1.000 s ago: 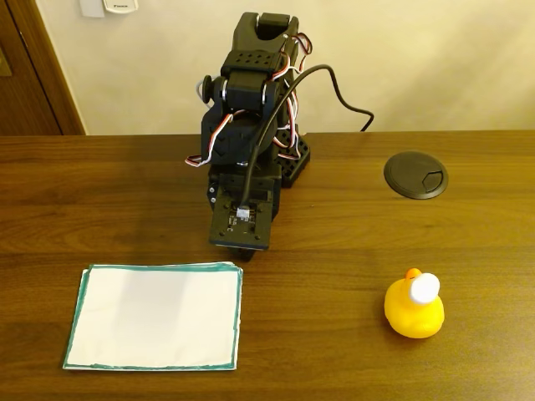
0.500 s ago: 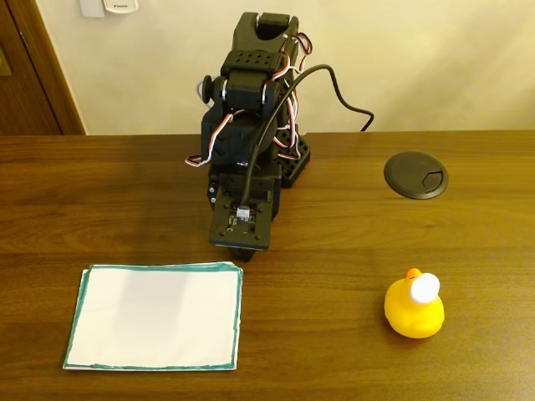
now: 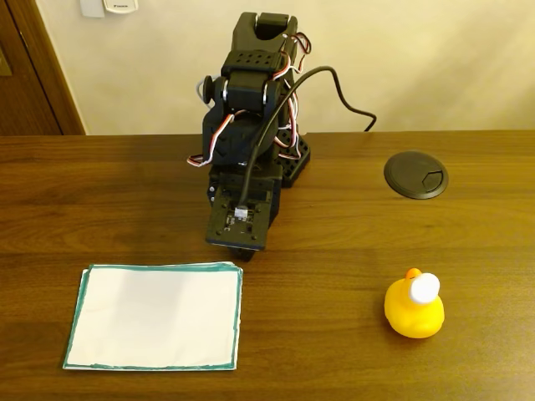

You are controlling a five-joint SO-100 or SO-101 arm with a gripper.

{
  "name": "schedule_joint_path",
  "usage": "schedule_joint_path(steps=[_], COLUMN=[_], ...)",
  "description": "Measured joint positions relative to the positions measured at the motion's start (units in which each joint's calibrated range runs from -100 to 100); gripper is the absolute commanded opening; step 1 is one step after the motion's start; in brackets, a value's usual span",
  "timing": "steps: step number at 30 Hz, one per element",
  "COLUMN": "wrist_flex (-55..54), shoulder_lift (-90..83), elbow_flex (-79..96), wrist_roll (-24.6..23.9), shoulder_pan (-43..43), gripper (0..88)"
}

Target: Grab the yellow duck toy and put inside the green color rectangle box on the table

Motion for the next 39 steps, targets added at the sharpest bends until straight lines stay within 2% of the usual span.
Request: schedule_joint_path(steps=[5,7,13,16,19,27,39], wrist_flex=[0.0,0.0,3.1,4.0,2.9,-8.4,-31.5], shoulder_lift=[0.0,0.0,0.0,0.0,4.0,7.1,43.6], elbow_flex=[-0.2,-0.5,-9.9,-15.8,-19.5,-20.1,-28.9], wrist_roll=[0.4,0.7,2.1,2.9,2.9,2.9,2.1], shoulder_pan=[-0.5,-0.8,1.5,3.0,1.8,-11.4,-42.0], gripper=[1.8,9.2,14.7,25.5,30.1,32.4,35.2])
